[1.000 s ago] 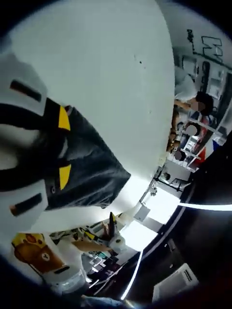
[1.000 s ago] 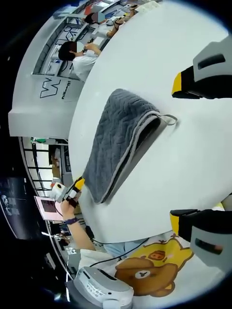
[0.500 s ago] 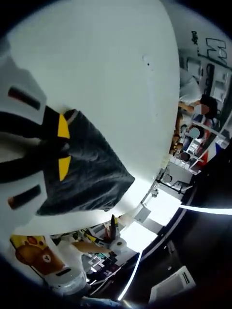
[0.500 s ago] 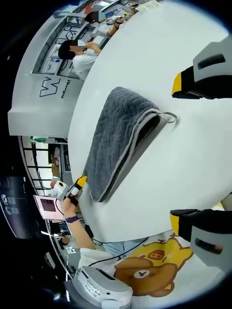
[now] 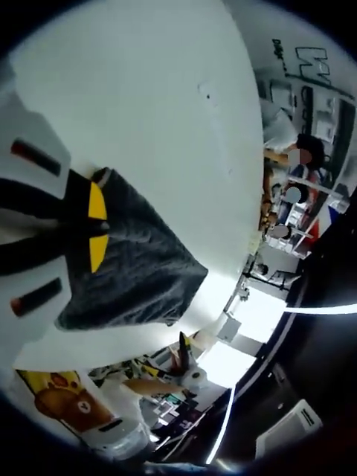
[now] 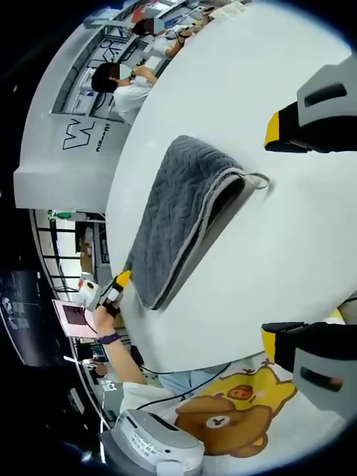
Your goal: Fold the towel on the table until its edges align and the towel forms a compact rectangular stack.
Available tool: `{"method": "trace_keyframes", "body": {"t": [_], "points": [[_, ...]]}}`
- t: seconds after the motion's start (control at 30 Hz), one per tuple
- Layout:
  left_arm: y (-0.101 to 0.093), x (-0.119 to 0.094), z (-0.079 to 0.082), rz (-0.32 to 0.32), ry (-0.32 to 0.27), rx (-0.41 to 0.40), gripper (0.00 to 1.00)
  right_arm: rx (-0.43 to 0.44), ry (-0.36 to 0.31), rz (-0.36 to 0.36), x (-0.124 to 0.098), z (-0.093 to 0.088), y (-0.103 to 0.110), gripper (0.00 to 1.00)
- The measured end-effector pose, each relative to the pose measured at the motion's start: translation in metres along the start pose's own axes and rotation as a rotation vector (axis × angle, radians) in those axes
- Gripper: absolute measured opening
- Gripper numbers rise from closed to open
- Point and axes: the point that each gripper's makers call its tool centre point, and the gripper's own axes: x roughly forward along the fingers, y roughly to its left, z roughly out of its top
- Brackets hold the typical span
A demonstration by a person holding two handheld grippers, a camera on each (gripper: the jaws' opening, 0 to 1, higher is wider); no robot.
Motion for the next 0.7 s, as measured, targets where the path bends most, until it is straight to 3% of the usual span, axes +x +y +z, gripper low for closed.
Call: {"method": "trace_keyframes", "body": {"t": [0.7], "points": [[0.011,-0.015,0.032,0.045,-0.029,0.036,0.05,0.005,-0.004,-0.009,-0.005,-0.003,0.000,0.99]]}}
